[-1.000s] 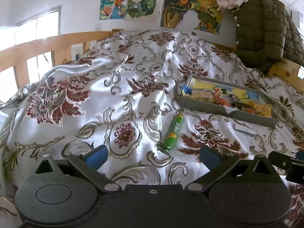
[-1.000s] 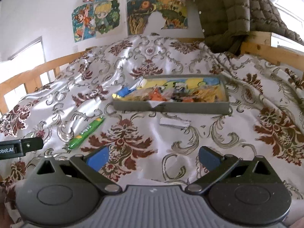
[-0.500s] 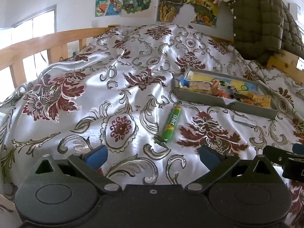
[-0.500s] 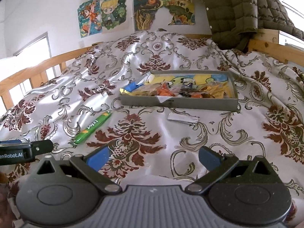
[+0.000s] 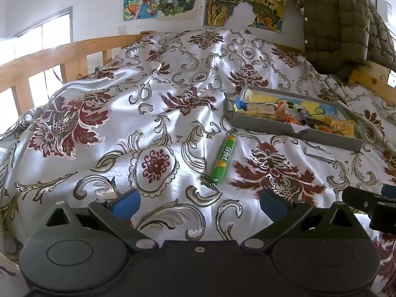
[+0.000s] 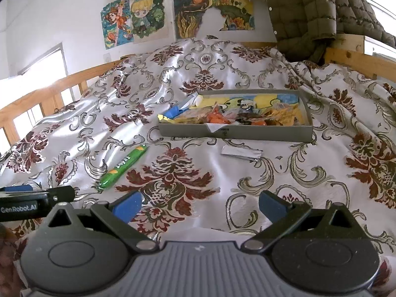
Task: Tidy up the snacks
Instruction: 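Move both tools back toward the green snack stick and white wrapped bar, then grasp the green snack stick with the left tool while the right tool grasps the white wrapped bar, then carry the green stick and white bar over the grey tray with both tools, then open both tools to drop the green stick and white bar into the tray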
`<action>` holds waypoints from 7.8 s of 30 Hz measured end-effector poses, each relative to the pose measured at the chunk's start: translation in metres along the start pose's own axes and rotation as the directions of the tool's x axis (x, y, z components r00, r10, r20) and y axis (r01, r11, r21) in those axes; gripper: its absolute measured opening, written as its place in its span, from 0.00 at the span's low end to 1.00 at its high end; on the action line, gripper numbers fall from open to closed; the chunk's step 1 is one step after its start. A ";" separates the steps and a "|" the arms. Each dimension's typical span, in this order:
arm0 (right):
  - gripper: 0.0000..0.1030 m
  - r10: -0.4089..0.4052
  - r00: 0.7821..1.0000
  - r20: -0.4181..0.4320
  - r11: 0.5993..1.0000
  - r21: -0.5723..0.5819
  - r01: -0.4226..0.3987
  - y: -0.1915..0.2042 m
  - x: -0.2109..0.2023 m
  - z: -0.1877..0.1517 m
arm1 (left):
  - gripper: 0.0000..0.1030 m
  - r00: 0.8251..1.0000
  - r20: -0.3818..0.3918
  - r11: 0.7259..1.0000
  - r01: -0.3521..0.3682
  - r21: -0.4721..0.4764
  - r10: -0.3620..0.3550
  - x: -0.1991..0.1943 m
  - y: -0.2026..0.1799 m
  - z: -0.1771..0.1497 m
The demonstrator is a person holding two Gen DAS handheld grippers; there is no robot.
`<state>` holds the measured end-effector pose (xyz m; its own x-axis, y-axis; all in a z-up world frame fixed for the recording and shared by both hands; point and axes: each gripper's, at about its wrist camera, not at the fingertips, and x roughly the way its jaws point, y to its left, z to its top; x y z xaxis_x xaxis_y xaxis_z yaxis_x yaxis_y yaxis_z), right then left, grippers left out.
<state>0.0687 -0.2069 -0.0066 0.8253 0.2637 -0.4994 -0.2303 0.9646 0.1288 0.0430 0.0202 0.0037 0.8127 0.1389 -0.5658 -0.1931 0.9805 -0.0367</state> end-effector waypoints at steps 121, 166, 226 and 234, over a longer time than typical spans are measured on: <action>0.30 0.321 0.924 -0.208 0.911 -0.199 -0.361 -0.020 0.179 0.038 | 0.39 0.966 -0.250 0.991 0.092 0.099 -0.064 0.163 -0.035 0.069; 0.21 0.135 0.970 0.204 0.987 -0.115 -0.114 -0.075 0.186 0.107 | 0.18 0.981 -0.037 0.981 0.187 -0.057 -0.189 0.218 -0.133 0.192; 0.44 0.049 0.996 0.080 0.996 -0.084 -0.043 -0.093 0.217 0.106 | 0.28 0.978 -0.095 0.982 0.187 -0.009 -0.187 0.267 -0.179 0.182; 0.66 0.034 0.988 0.151 0.998 -0.058 -0.026 -0.092 0.200 0.112 | 0.56 0.988 -0.012 0.987 0.152 -0.049 -0.153 0.235 -0.152 0.187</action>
<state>0.3126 -0.2422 -0.0218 0.8854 0.2949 -0.3593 -0.2811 0.9553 0.0915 0.3662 -0.0707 0.0298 0.8261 -0.0142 -0.5633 -0.0940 0.9822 -0.1626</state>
